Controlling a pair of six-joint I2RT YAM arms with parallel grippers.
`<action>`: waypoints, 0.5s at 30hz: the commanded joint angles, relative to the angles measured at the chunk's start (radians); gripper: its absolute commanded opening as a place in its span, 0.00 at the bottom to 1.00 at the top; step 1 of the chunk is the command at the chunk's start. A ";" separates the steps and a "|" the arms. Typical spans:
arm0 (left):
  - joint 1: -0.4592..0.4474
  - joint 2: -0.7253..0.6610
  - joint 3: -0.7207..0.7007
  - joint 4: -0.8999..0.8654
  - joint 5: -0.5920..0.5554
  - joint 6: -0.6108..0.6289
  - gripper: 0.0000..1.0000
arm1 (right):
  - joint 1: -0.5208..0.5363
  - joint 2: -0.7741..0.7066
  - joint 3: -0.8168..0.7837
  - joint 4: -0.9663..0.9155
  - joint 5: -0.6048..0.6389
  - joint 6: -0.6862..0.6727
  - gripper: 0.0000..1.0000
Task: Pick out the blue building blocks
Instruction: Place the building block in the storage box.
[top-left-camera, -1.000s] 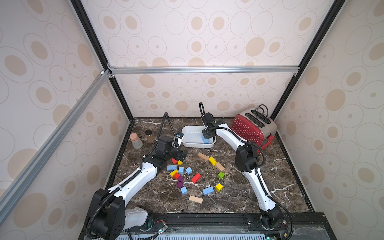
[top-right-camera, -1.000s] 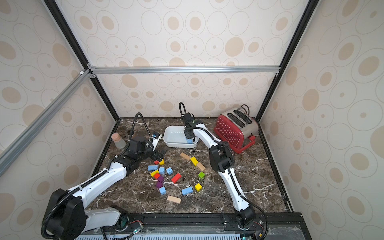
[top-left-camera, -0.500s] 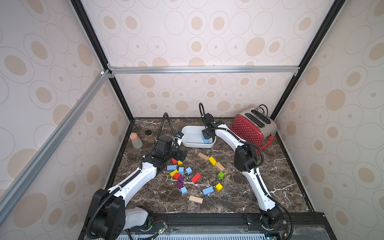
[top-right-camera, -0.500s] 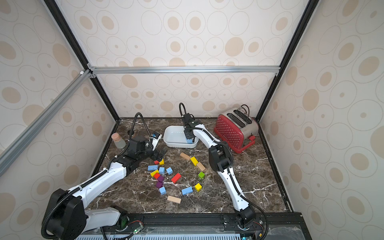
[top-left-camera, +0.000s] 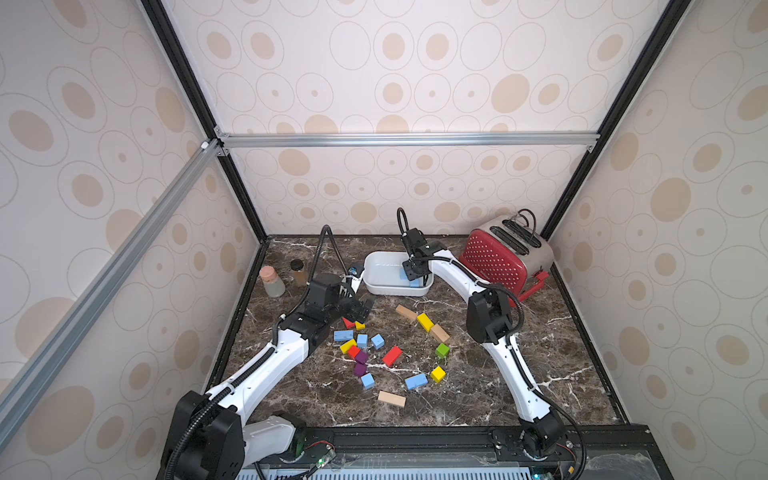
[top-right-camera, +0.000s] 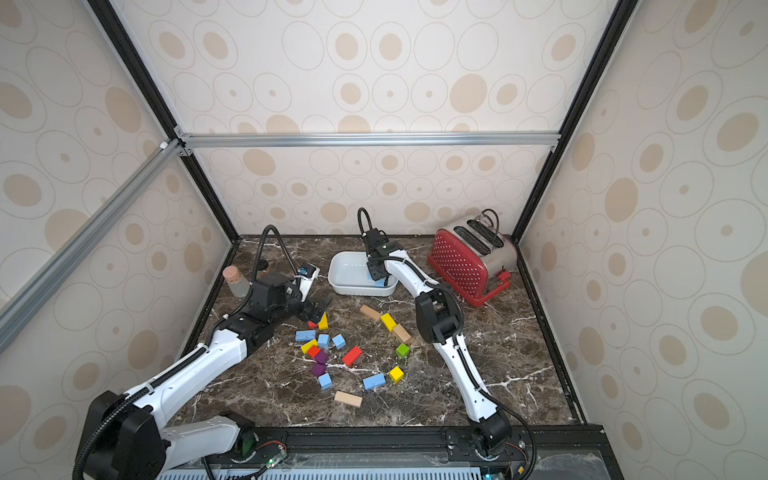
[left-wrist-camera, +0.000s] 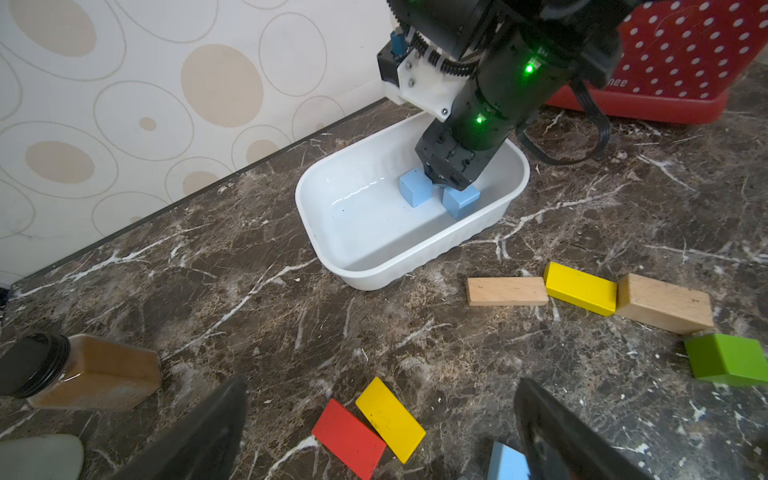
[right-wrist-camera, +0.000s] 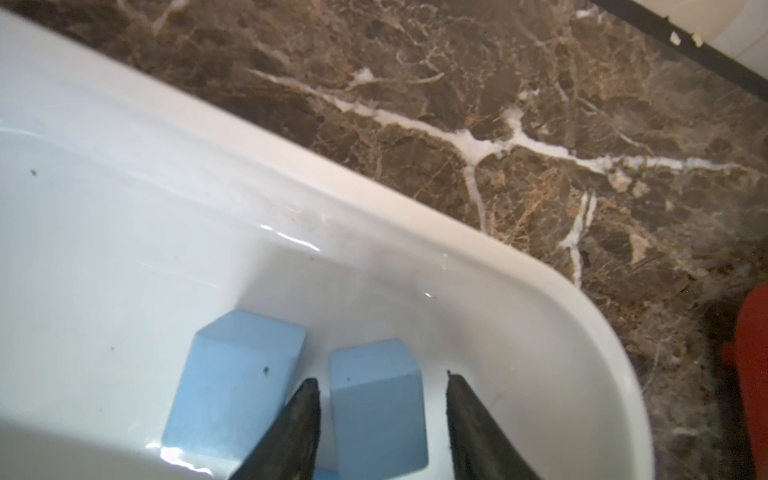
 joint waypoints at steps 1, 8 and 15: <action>0.005 -0.016 -0.005 -0.017 -0.008 0.003 0.99 | 0.003 -0.003 0.023 -0.026 0.000 0.007 0.57; 0.006 -0.026 0.017 -0.030 0.000 0.011 0.99 | 0.003 -0.045 0.012 -0.053 -0.042 0.018 0.73; 0.005 -0.038 0.076 -0.106 0.015 0.070 0.99 | 0.003 -0.139 -0.053 -0.047 -0.107 0.048 0.85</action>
